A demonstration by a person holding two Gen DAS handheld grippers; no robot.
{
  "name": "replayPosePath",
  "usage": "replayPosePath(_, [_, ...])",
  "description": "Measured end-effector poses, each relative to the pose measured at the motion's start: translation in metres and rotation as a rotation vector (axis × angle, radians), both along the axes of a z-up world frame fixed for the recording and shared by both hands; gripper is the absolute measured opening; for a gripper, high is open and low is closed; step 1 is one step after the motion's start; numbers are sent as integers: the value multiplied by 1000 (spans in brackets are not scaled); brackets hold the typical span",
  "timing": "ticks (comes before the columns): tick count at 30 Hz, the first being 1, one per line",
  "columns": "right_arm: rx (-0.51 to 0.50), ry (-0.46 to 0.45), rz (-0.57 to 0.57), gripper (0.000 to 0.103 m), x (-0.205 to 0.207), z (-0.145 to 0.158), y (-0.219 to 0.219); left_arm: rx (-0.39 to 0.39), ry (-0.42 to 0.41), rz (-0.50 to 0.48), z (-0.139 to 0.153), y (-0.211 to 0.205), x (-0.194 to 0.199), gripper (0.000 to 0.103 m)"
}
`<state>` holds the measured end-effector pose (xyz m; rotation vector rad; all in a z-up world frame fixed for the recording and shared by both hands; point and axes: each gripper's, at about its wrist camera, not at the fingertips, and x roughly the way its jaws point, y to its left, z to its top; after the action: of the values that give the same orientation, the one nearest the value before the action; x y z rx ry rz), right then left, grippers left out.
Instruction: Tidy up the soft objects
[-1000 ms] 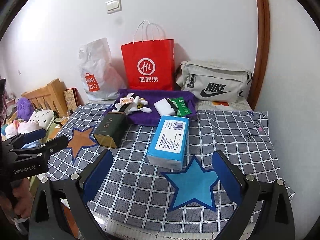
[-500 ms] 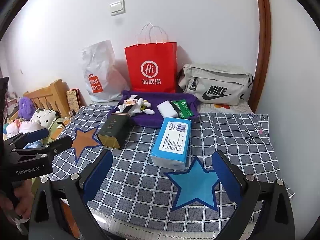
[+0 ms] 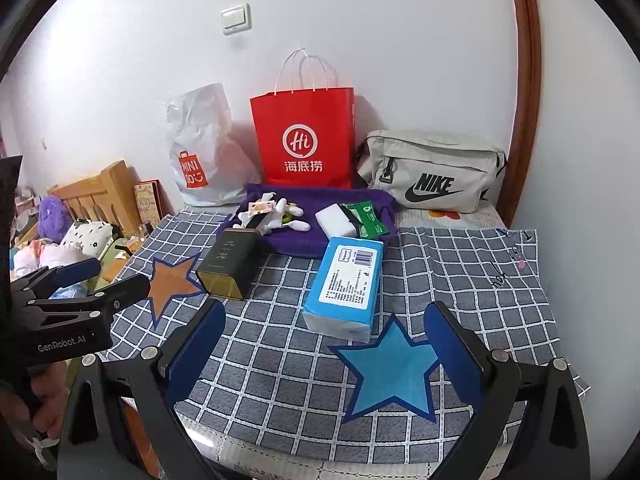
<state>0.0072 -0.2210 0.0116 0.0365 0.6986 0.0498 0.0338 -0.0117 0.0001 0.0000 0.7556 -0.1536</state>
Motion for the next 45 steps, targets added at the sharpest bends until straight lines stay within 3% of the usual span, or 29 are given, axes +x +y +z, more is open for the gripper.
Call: replayPosePath(45, [5, -10, 2, 98, -6, 6, 1, 2, -3, 1, 2, -3, -2, 94])
